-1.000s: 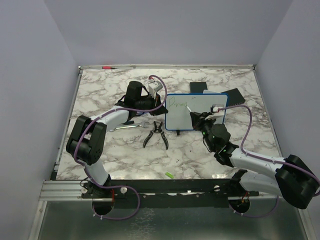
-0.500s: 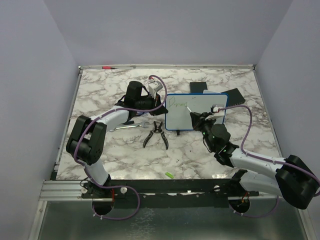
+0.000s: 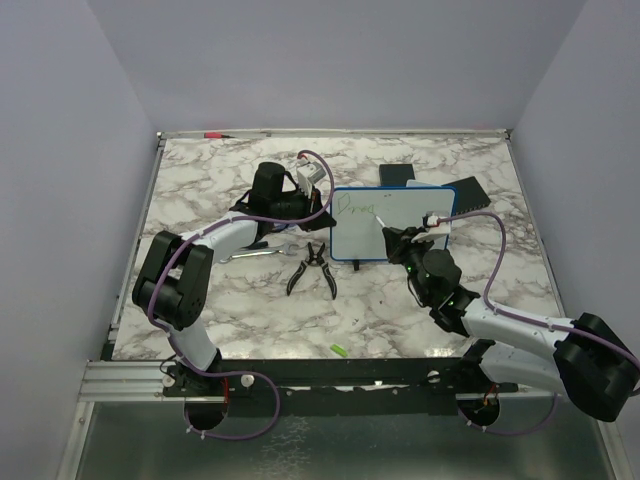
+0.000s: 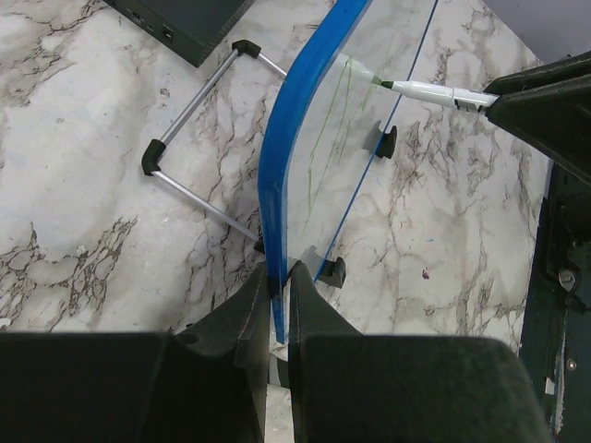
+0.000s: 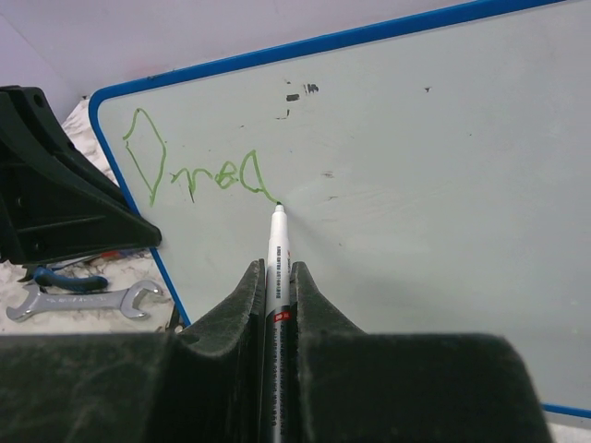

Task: Write a sentence on the whiteboard

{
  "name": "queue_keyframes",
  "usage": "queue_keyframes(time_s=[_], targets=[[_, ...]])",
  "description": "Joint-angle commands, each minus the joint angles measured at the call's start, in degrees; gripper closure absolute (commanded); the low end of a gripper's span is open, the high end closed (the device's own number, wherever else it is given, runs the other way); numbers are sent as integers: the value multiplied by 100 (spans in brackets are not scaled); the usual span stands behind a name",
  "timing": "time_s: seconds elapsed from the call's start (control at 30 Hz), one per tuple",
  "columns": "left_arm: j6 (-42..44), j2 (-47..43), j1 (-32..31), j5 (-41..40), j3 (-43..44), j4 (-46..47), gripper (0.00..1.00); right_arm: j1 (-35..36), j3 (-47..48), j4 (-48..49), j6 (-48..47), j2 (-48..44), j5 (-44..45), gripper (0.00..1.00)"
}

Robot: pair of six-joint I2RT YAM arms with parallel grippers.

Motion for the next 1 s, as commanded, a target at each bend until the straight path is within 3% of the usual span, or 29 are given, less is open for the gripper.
queue_keyframes(time_s=[0.0, 0.73, 0.97], targets=[[181, 3, -88, -232, 0, -301, 100, -34, -38, -280, -85, -12, 490, 99], [193, 3, -99, -254, 4, -299, 100, -28, 91, -252, -233, -79, 622, 99], [200, -1, -99, -257, 4, -314, 100, -31, 80, -501, -344, -640, 212, 99]])
